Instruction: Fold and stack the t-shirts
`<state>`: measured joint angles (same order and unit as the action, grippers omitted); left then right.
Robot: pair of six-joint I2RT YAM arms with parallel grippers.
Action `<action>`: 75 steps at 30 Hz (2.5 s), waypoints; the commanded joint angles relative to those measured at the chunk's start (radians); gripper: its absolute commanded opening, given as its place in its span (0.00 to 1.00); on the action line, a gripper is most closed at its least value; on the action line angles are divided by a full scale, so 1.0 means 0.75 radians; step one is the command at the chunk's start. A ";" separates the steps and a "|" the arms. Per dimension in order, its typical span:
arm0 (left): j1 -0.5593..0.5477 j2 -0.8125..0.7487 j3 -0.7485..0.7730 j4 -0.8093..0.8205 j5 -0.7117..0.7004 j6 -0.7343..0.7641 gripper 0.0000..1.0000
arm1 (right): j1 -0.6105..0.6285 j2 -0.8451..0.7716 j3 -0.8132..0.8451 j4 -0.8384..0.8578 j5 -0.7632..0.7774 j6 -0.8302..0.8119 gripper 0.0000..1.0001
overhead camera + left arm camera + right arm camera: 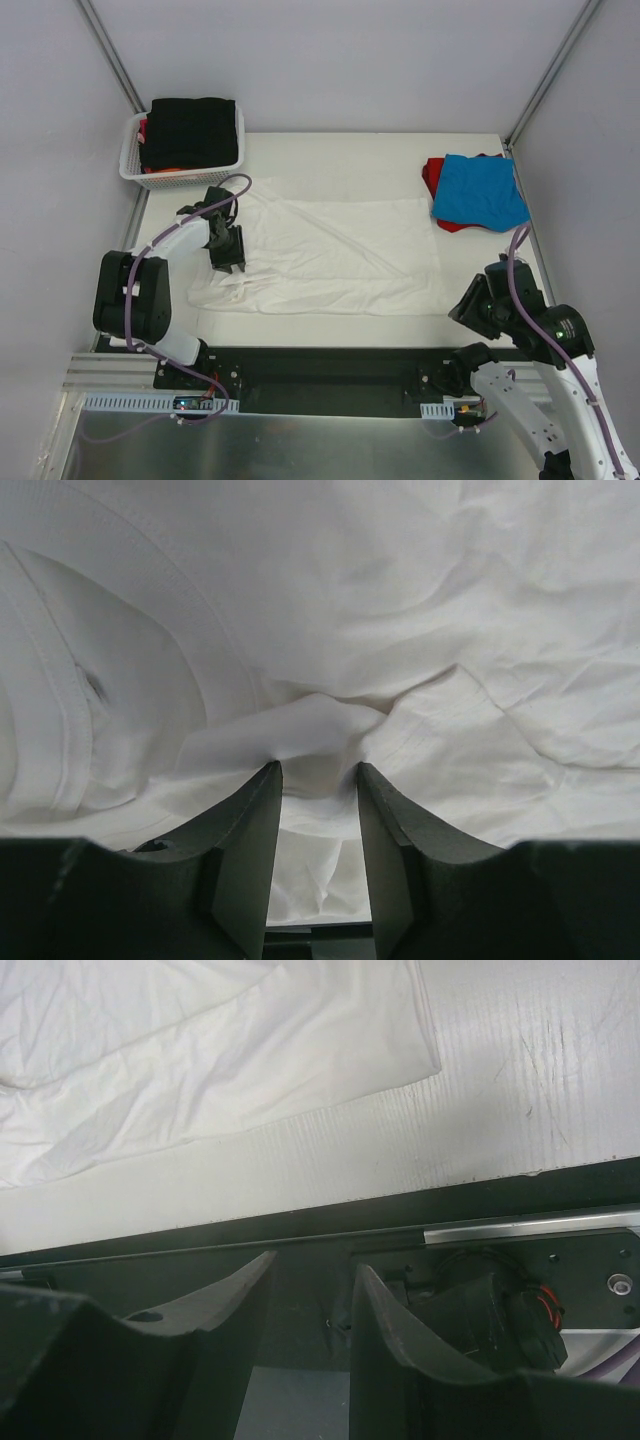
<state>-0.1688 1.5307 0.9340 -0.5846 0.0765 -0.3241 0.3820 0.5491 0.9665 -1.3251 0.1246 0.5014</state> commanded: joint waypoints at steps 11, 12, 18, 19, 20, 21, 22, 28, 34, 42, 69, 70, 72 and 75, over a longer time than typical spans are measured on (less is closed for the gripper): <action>0.002 -0.079 -0.022 0.019 0.058 0.025 0.08 | 0.006 -0.006 0.043 -0.185 0.024 0.027 0.41; 0.000 -0.083 -0.024 0.019 0.056 0.025 0.02 | 0.004 -0.006 0.043 -0.182 0.020 0.027 0.41; 0.002 -0.139 -0.022 0.006 0.035 0.019 0.00 | 0.006 -0.002 0.039 -0.176 0.016 0.021 0.41; 0.000 -0.151 -0.016 0.000 0.009 0.013 0.00 | 0.006 -0.004 0.039 -0.176 0.016 0.023 0.41; 0.000 -0.163 0.002 -0.010 -0.004 0.011 0.00 | 0.006 -0.004 0.039 -0.174 0.016 0.021 0.40; 0.000 -0.184 0.014 -0.020 -0.016 0.003 0.00 | 0.006 -0.004 0.037 -0.176 0.014 0.023 0.41; 0.000 -0.192 0.031 -0.036 -0.036 0.003 0.00 | 0.004 -0.004 0.035 -0.174 0.014 0.025 0.41; 0.000 -0.165 0.223 -0.092 -0.032 -0.014 0.00 | 0.006 -0.002 0.029 -0.164 0.002 0.025 0.41; -0.004 -0.065 0.337 -0.104 0.031 -0.008 0.01 | 0.006 -0.012 0.039 -0.174 0.004 0.035 0.40; -0.076 0.163 0.417 -0.114 0.086 0.041 0.06 | 0.004 -0.047 0.035 -0.197 0.008 0.057 0.40; -0.170 0.254 0.618 -0.120 0.008 0.021 0.00 | 0.006 -0.076 0.002 -0.209 0.010 0.076 0.40; -0.172 0.236 0.624 -0.122 0.015 0.023 0.00 | 0.006 -0.076 -0.004 -0.203 0.008 0.072 0.40; -0.180 0.215 0.638 -0.131 0.023 0.025 0.00 | 0.008 -0.072 -0.010 -0.195 0.004 0.074 0.40; -0.196 0.174 0.655 -0.129 0.035 0.031 0.00 | 0.006 -0.067 -0.018 -0.178 -0.006 0.070 0.40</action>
<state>-0.2962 1.7466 1.3727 -0.6586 0.0952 -0.2985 0.3820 0.5003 0.9585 -1.3254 0.1265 0.5423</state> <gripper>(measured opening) 0.010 0.400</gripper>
